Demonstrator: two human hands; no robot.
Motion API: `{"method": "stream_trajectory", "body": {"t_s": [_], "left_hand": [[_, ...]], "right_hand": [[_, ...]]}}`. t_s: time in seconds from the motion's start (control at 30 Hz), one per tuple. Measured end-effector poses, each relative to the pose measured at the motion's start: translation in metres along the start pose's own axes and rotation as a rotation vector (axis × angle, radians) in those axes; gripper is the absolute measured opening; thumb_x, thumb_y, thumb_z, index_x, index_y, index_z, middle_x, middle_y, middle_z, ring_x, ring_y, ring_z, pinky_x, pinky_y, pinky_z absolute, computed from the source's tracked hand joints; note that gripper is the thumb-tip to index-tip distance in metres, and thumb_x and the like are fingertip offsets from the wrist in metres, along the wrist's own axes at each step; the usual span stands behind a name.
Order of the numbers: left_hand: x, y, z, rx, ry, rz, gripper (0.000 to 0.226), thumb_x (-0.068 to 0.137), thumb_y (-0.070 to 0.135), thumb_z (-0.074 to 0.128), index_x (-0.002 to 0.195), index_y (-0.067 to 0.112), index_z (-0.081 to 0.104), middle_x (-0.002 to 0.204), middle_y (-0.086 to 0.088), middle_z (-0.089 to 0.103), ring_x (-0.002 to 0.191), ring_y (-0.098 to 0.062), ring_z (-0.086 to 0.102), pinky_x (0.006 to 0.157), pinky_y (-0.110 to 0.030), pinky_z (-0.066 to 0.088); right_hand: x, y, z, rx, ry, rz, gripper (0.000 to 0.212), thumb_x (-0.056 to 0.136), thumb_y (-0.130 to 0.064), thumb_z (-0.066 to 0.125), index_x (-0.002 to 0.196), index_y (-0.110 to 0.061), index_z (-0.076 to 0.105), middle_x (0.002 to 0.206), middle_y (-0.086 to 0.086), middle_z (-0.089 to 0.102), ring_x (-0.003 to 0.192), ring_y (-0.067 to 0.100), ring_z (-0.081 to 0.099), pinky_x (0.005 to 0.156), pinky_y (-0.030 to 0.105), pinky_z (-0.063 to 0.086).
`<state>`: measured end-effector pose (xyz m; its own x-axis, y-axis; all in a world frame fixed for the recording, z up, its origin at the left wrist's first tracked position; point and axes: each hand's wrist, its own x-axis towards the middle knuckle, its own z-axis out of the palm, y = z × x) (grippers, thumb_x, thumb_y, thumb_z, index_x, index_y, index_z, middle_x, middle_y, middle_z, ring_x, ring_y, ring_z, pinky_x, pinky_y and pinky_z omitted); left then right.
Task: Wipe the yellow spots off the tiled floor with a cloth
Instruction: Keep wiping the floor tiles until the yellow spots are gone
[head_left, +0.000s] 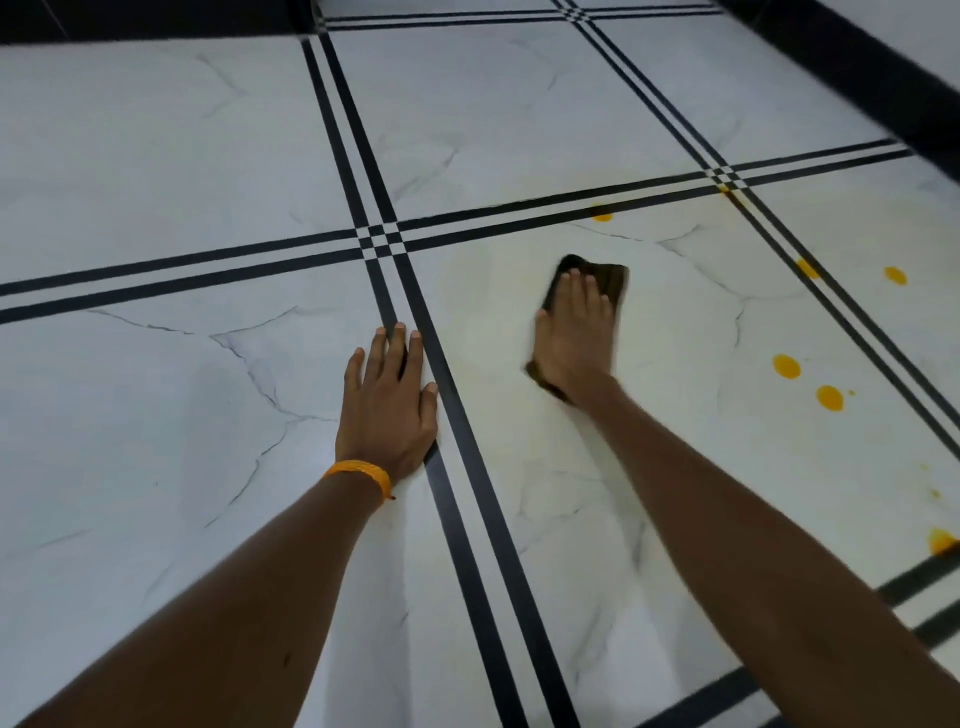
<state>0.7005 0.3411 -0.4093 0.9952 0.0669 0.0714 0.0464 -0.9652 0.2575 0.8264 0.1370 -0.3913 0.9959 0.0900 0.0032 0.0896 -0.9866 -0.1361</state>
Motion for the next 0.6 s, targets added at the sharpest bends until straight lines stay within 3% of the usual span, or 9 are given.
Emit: {"method": "stream_trajectory", "body": {"t_s": [0.13, 0.23, 0.3, 0.37, 0.47, 0.53, 0.6], "left_hand": [[0.005, -0.003, -0.003, 0.004, -0.002, 0.021, 0.063, 0.101, 0.037, 0.022, 0.158, 0.011, 0.018, 0.166, -0.011, 0.016, 0.154, -0.028, 0.01, 0.124, -0.05, 0.011], [0.003, -0.002, -0.002, -0.008, 0.0, 0.026, 0.064, 0.1, 0.038, 0.022, 0.158, 0.01, 0.019, 0.165, -0.013, 0.017, 0.153, -0.029, 0.011, 0.124, -0.05, 0.012], [0.004, 0.0, -0.002, -0.005, 0.013, 0.028, 0.061, 0.102, 0.036, 0.025, 0.157, 0.01, 0.019, 0.165, -0.013, 0.018, 0.153, -0.03, 0.012, 0.124, -0.051, 0.012], [0.004, -0.001, 0.0, 0.007, 0.016, 0.022, 0.06, 0.104, 0.034, 0.03, 0.157, 0.01, 0.02, 0.165, -0.013, 0.018, 0.153, -0.03, 0.012, 0.124, -0.051, 0.012], [-0.001, -0.004, 0.001, 0.007, 0.006, 0.007, 0.059, 0.104, 0.033, 0.031, 0.158, 0.01, 0.019, 0.165, -0.013, 0.017, 0.153, -0.03, 0.011, 0.124, -0.051, 0.011], [-0.002, -0.001, 0.001, 0.003, -0.002, 0.024, 0.059, 0.105, 0.033, 0.032, 0.158, 0.011, 0.018, 0.165, -0.013, 0.016, 0.153, -0.03, 0.011, 0.124, -0.051, 0.011], [0.002, -0.001, -0.001, 0.015, 0.011, 0.037, 0.059, 0.105, 0.033, 0.031, 0.158, 0.01, 0.019, 0.165, -0.014, 0.018, 0.153, -0.03, 0.012, 0.123, -0.051, 0.012]], "right_hand": [[-0.076, -0.059, 0.013, 0.009, 0.011, -0.377, 0.063, 0.106, -0.039, 0.025, 0.16, -0.008, 0.017, 0.168, 0.009, 0.019, 0.156, 0.025, 0.011, 0.127, 0.044, 0.011], [-0.178, -0.019, 0.004, 0.029, -0.075, -0.572, 0.063, 0.106, -0.039, 0.028, 0.161, -0.012, 0.015, 0.17, 0.003, 0.013, 0.157, 0.018, 0.003, 0.128, 0.039, 0.005], [-0.183, 0.032, -0.004, 0.065, -0.067, -0.54, 0.064, 0.104, -0.038, 0.033, 0.16, -0.011, 0.022, 0.168, 0.003, 0.019, 0.157, 0.02, 0.01, 0.127, 0.042, 0.011], [-0.142, 0.065, -0.007, 0.035, 0.027, -0.355, 0.065, 0.102, -0.04, 0.03, 0.157, -0.006, 0.029, 0.165, 0.008, 0.028, 0.154, 0.026, 0.021, 0.123, 0.049, 0.022], [-0.069, 0.044, -0.007, 0.01, 0.011, -0.024, 0.071, 0.1, -0.043, 0.016, 0.159, -0.004, 0.022, 0.167, 0.012, 0.021, 0.155, 0.028, 0.016, 0.126, 0.046, 0.012], [-0.065, 0.006, 0.002, 0.013, 0.008, -0.054, 0.068, 0.102, -0.04, 0.021, 0.16, -0.005, 0.019, 0.168, 0.012, 0.019, 0.155, 0.029, 0.014, 0.126, 0.045, 0.01], [-0.107, -0.023, 0.007, 0.018, 0.0, -0.297, 0.065, 0.105, -0.039, 0.029, 0.16, -0.007, 0.02, 0.167, 0.009, 0.021, 0.155, 0.027, 0.015, 0.126, 0.043, 0.012]]}}
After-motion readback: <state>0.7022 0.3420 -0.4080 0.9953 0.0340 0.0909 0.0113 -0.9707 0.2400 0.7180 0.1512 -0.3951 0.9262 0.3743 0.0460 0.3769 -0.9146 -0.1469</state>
